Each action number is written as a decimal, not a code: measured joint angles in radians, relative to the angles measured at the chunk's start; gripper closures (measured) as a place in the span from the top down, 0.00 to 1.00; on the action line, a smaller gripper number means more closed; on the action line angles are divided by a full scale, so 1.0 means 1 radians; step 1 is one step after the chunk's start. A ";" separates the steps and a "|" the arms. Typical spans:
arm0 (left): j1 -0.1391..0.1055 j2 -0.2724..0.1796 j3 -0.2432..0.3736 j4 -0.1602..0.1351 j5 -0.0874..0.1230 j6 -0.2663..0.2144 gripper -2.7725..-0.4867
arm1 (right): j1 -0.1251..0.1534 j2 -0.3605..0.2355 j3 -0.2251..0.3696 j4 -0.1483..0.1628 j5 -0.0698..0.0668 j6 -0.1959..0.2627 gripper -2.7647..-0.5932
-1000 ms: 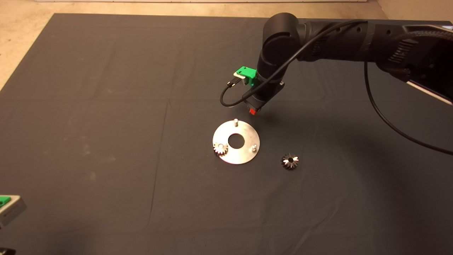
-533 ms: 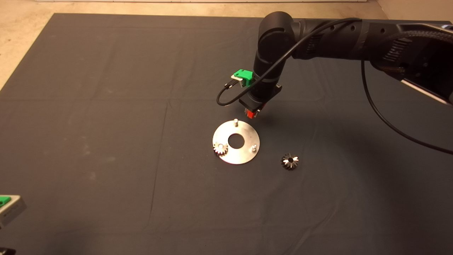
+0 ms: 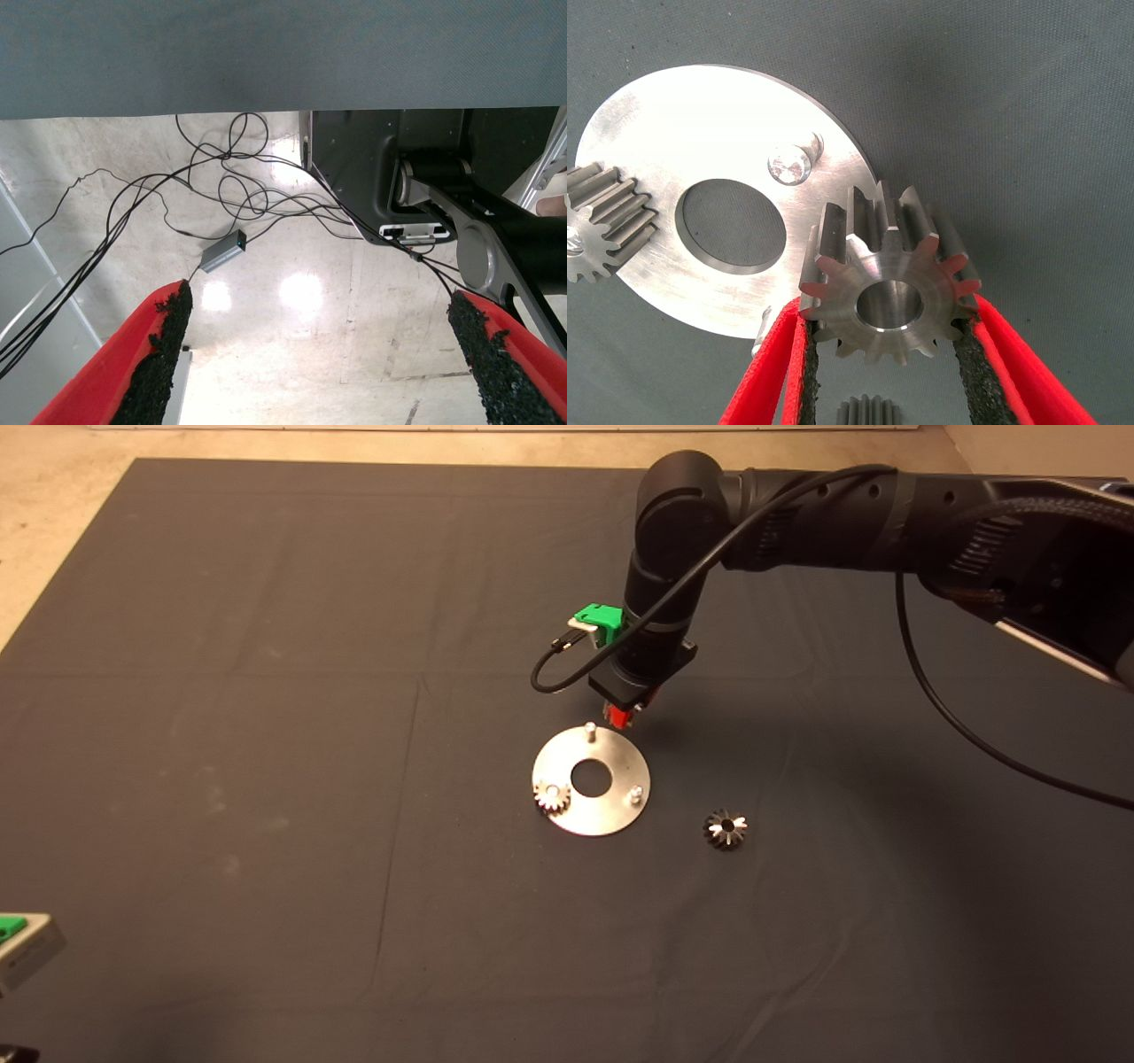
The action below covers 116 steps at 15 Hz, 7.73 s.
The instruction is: Install three planetary gears onto the carrier pins
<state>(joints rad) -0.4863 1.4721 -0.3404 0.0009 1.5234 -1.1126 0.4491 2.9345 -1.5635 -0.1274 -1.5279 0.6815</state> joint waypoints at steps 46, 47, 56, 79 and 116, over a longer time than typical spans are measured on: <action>0.000 -0.026 0.000 0.000 0.000 0.000 0.68 | -0.023 0.067 -0.039 -0.040 0.039 -0.011 0.16; 0.000 -0.027 0.000 0.000 0.000 0.000 0.68 | -0.023 0.067 -0.039 -0.040 0.039 -0.011 0.16; 0.000 -0.072 0.000 0.000 -0.001 0.030 0.68 | -0.046 0.069 -0.039 -0.086 0.039 -0.012 0.16; 0.000 -0.104 0.000 0.000 0.000 0.064 0.68 | -0.048 0.069 -0.006 -0.096 0.002 -0.012 0.16; 0.000 -0.119 0.000 0.000 0.000 0.079 0.68 | -0.053 0.068 0.005 -0.167 0.004 0.000 0.16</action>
<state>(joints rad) -0.4862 1.3531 -0.3400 0.0004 1.5230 -1.0335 0.3960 3.0028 -1.5585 -0.2947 -1.5236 0.6815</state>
